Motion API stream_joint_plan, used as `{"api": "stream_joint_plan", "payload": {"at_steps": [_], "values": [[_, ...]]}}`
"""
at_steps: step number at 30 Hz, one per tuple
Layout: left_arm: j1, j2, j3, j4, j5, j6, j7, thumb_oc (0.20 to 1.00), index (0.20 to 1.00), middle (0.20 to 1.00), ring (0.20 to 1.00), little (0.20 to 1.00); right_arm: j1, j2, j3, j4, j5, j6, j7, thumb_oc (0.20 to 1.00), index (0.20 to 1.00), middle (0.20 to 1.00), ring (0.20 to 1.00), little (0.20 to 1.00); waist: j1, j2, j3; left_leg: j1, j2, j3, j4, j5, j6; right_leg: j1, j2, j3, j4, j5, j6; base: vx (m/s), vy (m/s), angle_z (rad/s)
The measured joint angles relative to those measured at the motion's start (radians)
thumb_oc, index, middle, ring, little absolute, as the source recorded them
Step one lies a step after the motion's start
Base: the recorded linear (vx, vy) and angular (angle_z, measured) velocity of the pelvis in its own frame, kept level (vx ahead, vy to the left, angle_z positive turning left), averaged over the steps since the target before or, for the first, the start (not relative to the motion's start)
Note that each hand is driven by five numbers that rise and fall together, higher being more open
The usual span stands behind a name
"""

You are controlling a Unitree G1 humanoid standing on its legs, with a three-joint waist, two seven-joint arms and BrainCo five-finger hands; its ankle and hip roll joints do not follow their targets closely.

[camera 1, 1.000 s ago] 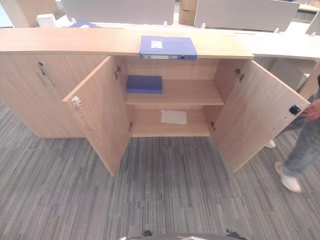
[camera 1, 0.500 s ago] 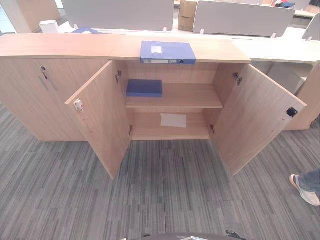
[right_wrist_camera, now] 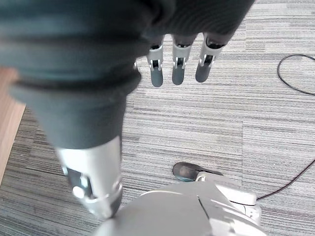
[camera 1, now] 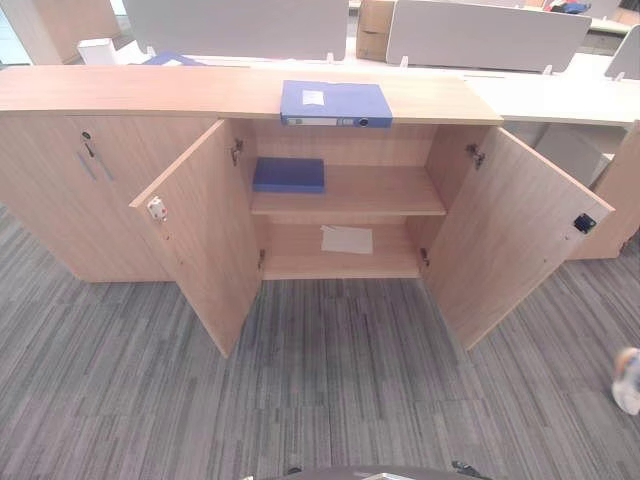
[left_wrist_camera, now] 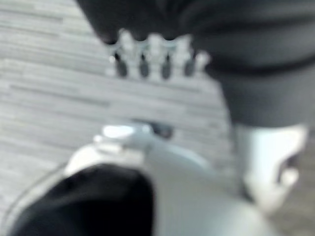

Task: Put the empty folder in the office cabinet

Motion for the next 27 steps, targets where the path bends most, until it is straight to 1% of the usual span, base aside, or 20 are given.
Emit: {"api": "stream_joint_plan", "payload": {"at_steps": [3, 6, 7, 9, 11, 12, 13, 14, 15, 16, 17, 18, 19, 20, 22, 23, 24, 25, 26, 27], "values": [[0.0, 0.0, 0.0, 0.0, 0.0, 0.001, -0.002, 1.0, 1.0, 1.0, 1.0, 1.0, 0.001, 0.0, 0.0, 0.001, -0.021, -0.001, -0.018, 1.0, 1.0, 1.0, 1.0, 1.0, 0.0, 0.0, 0.0, 0.0, 0.0, 0.001, 0.0, 0.0, 0.0, 0.0, 0.0, 0.001, 0.0, 0.0, 0.0, 0.02, 0.022, -0.01], [-0.001, 0.0, 0.0, 0.001, 0.002, 0.002, 0.004, 1.0, 1.0, 1.0, 1.0, 1.0, 0.001, -0.001, -0.001, 0.001, -0.029, -0.027, -0.059, 1.0, 1.0, 1.0, 1.0, 1.0, 0.0, -0.001, 0.004, -0.001, 0.0, 0.004, 0.0, 0.0, 0.0, -0.004, 0.0, 0.003, 0.0, 0.001, 0.001, 0.02, 0.074, -0.02], [-0.001, 0.0, 0.0, 0.001, 0.002, 0.002, 0.004, 1.0, 1.0, 1.0, 1.0, 1.0, 0.001, -0.001, -0.001, 0.001, -0.029, -0.027, -0.059, 1.0, 1.0, 1.0, 1.0, 1.0, 0.0, -0.001, 0.004, -0.001, 0.0, 0.004, 0.0, 0.0, 0.0, -0.004, 0.0, 0.003, 0.0, 0.001, 0.001, -0.01, 0.066, -0.02], [-0.002, 0.0, 0.002, 0.001, 0.004, 0.004, 0.005, 1.0, 1.0, 1.0, 1.0, 1.0, 0.0, -0.001, -0.001, -0.001, -0.03, -0.048, -0.064, 1.0, 1.0, 1.0, 1.0, 1.0, 0.0, -0.001, 0.007, -0.003, 0.0, 0.01, 0.0, 0.0, 0.0, -0.006, -0.001, 0.006, 0.0, 0.002, 0.003, -0.02, 0.081, -0.04], [-0.002, 0.001, 0.002, 0.0, 0.004, 0.005, 0.007, 1.0, 1.0, 1.0, 1.0, 1.0, 0.0, -0.001, 0.0, -0.003, -0.03, -0.059, -0.068, 1.0, 1.0, 1.0, 1.0, 1.0, 0.0, 0.004, 0.011, -0.007, -0.001, 0.013, 0.0, -0.001, 0.001, -0.011, -0.001, 0.009, 0.001, 0.003, 0.004, 0.0, 0.056, -0.06], [-0.005, 0.002, 0.002, 0.0, 0.004, 0.006, 0.009, 1.0, 1.0, 1.0, 1.0, 1.0, -0.007, -0.003, 0.0, -0.008, -0.03, -0.076, -0.078, 1.0, 1.0, 1.0, 1.0, 1.0, 0.0, 0.003, 0.025, -0.017, -0.002, 0.015, 0.0, 0.002, 0.004, -0.024, -0.003, 0.012, 0.004, 0.01, 0.008, 0.04, 0.08, -0.05], [-0.008, 0.003, 0.004, 0.0, 0.003, 0.006, 0.01, 1.0, 1.0, 1.0, 1.0, 1.0, -0.011, -0.005, -0.001, -0.01, -0.03, -0.08, -0.079, 1.0, 1.0, 1.0, 1.0, 1.0, -0.001, -0.002, 0.035, -0.016, -0.004, 0.015, 0.0, 0.001, 0.006, -0.023, -0.006, 0.012, 0.007, 0.012, 0.01, 0.04, 0.092, -0.05], [-0.009, 0.003, 0.009, 0.001, 0.002, 0.004, 0.008, 1.0, 1.0, 1.0, 1.0, 1.0, -0.011, -0.008, -0.003, -0.004, -0.029, -0.086, -0.079, 1.0, 1.0, 1.0, 1.0, 1.0, 0.0, 0.0, 0.044, -0.017, -0.012, 0.02, 0.0, -0.008, 0.014, -0.024, -0.01, 0.011, 0.014, 0.018, 0.019, 0.03, 0.069, -0.11], [-0.025, -0.002, 0.025, 0.003, 0.001, 0.002, 0.004, 1.0, 1.0, 1.0, 1.0, 1.0, -0.021, -0.015, -0.009, 0.007, -0.027, -0.091, -0.079, 1.0, 1.0, 1.0, 1.0, 1.0, 0.001, 0.014, 0.063, -0.017, 0.003, 0.027, -0.001, -0.012, 0.02, -0.048, -0.002, -0.001, 0.065, 0.017, 0.022, 0.0, 0.014, -0.22], [-0.043, -0.004, 0.029, 0.015, 0.002, 0.003, 0.006, 1.0, 1.0, 1.0, 1.0, 1.0, -0.045, -0.023, -0.022, 0.006, -0.026, -0.095, -0.079, 1.0, 1.0, 1.0, 1.0, 1.0, 0.003, 0.039, 0.095, -0.017, 0.023, 0.04, 0.0, -0.011, 0.021, -0.09, 0.015, -0.029, 0.147, 0.022, 0.03, 0.03, -0.01, -0.36], [-0.049, 0.0, 0.025, 0.021, 0.0, 0.002, 0.011, 1.0, 1.0, 1.0, 1.0, 1.0, -0.062, -0.026, -0.028, 0.004, -0.018, -0.101, -0.08, 1.0, 1.0, 1.0, 1.0, 1.0, 0.002, 0.055, 0.109, -0.018, 0.039, 0.049, 0.0, -0.011, 0.023, -0.145, 0.022, -0.051, 0.229, 0.026, 0.037, 0.03, -0.016, -0.25], [-0.049, 0.0, 0.025, 0.021, 0.0, 0.002, 0.011, 1.0, 1.0, 1.0, 1.0, 1.0, -0.062, -0.026, -0.028, 0.004, -0.018, -0.101, -0.08, 1.0, 1.0, 1.0, 1.0, 1.0, 0.002, 0.055, 0.109, -0.018, 0.039, 0.049, 0.0, -0.011, 0.023, -0.145, 0.022, -0.051, 0.229, 0.026, 0.037, 0.06, -0.026, -0.3], [-0.065, 0.002, 0.013, 0.022, -0.001, 0.001, 0.022, 1.0, 1.0, 1.0, 1.0, 1.0, -0.073, -0.03, -0.031, -0.005, 0.02, -0.118, -0.084, 1.0, 1.0, 1.0, 1.0, 1.0, -0.001, 0.07, 0.132, -0.022, 0.048, 0.051, 0.0, -0.014, 0.035, -0.223, 0.014, -0.088, 0.337, -0.008, 0.051, 0.1, -0.054, -0.26], [-0.085, 0.005, -0.001, 0.023, -0.001, 0.005, 0.03, 1.0, 1.0, 1.0, 1.0, 1.0, -0.084, -0.032, -0.032, -0.014, 0.055, -0.137, -0.091, 1.0, 1.0, 1.0, 1.0, 1.0, -0.003, 0.067, 0.156, -0.025, 0.044, 0.054, 0.003, -0.009, 0.042, -0.274, -0.02, -0.126, 0.345, -0.035, 0.061, 0.21, -0.109, -0.22], [-0.111, 0.0, -0.001, 0.027, -0.001, 0.005, 0.031, 1.0, 1.0, 1.0, 1.0, 1.0, -0.078, -0.031, -0.042, -0.016, 0.085, -0.165, -0.099, 1.0, 1.0, 1.0, 1.0, 1.0, -0.019, 0.052, 0.169, -0.037, 0.04, 0.051, 0.01, -0.01, 0.042, -0.32, -0.061, -0.12, 0.224, -0.018, 0.087, 0.32, -0.124, 0.04], [-0.125, -0.003, 0.008, 0.041, -0.001, 0.006, 0.031, 1.0, 1.0, 1.0, 1.0, 1.0, -0.073, -0.029, -0.058, -0.021, 0.093, -0.188, -0.106, 1.0, 1.0, 1.0, 1.0, 1.0, -0.031, 0.047, 0.183, -0.034, 0.04, 0.05, 0.01, -0.01, 0.042, -0.336, -0.077, -0.109, 0.134, 0.013, 0.136, 0.21, -0.062, 0.06], [-0.125, -0.003, 0.008, 0.041, -0.001, 0.006, 0.031, 1.0, 1.0, 1.0, 1.0, 1.0, -0.073, -0.029, -0.058, -0.021, 0.093, -0.188, -0.106, 1.0, 1.0, 1.0, 1.0, 1.0, -0.031, 0.047, 0.183, -0.034, 0.04, 0.05, 0.01, -0.01, 0.042, -0.336, -0.077, -0.109, 0.134, 0.013, 0.136, 0.34, -0.104, 0.01], [-0.125, -0.008, 0.035, 0.059, -0.002, 0.006, 0.032, 1.0, 1.0, 1.0, 1.0, 1.0, -0.07, -0.027, -0.077, -0.039, 0.093, -0.203, -0.114, 1.0, 1.0, 1.0, 1.0, 1.0, -0.041, 0.039, 0.197, -0.022, 0.035, 0.049, 0.008, -0.01, 0.042, -0.338, -0.094, -0.111, 0.053, 0.039, 0.168, 0.35, -0.112, -0.05], [-0.117, -0.009, 0.052, 0.063, -0.001, 0.006, 0.033, 1.0, 1.0, 1.0, 1.0, 1.0, -0.062, -0.026, -0.08, -0.044, 0.092, -0.215, -0.117, 1.0, 1.0, 1.0, 1.0, 1.0, -0.054, 0.028, 0.202, -0.001, 0.03, 0.05, 0.007, -0.012, 0.045, -0.342, -0.12, -0.121, 0.0, 0.044, 0.175, 0.51, -0.165, -0.08], [-0.109, -0.013, 0.075, 0.066, -0.001, 0.005, 0.033, 1.0, 1.0, 1.0, 1.0, 1.0, -0.045, -0.026, -0.094, -0.061, 0.091, -0.226, -0.119, 1.0, 1.0, 1.0, 1.0, 1.0, -0.057, 0.024, 0.201, 0.007, 0.026, 0.051, 0.018, -0.025, 0.044, -0.352, -0.138, -0.139, -0.001, 0.053, 0.19, 0.44, -0.152, -0.04]]}}
